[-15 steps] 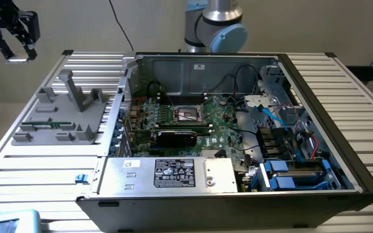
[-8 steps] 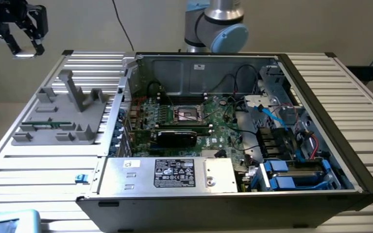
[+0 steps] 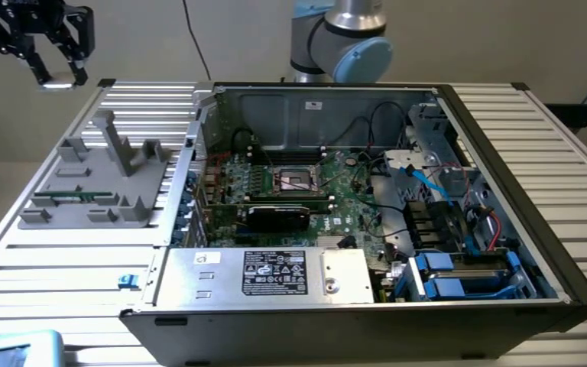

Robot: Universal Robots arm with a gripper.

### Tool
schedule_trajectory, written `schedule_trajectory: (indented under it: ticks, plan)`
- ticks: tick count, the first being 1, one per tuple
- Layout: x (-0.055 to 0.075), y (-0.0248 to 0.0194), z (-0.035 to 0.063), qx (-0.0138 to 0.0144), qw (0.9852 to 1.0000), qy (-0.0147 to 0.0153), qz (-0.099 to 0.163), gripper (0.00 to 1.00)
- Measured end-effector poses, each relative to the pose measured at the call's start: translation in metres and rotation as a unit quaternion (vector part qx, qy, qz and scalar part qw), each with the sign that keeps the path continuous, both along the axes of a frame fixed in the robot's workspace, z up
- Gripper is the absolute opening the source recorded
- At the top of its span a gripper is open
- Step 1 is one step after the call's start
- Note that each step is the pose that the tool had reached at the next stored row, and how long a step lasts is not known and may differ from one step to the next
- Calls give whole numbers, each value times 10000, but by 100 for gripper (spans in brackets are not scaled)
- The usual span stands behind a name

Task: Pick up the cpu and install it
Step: 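Pick up the cpu and move it towards the insertion slot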

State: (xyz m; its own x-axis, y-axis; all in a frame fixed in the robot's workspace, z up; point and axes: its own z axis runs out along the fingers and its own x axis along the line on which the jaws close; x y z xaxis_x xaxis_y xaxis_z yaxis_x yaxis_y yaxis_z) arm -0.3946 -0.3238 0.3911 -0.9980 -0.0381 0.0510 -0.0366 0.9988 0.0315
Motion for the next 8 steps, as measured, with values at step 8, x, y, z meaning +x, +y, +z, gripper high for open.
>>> schedule_trajectory:
  ticks: [8]
  plan:
    - [298,0,20,0,10000,0,0,55]
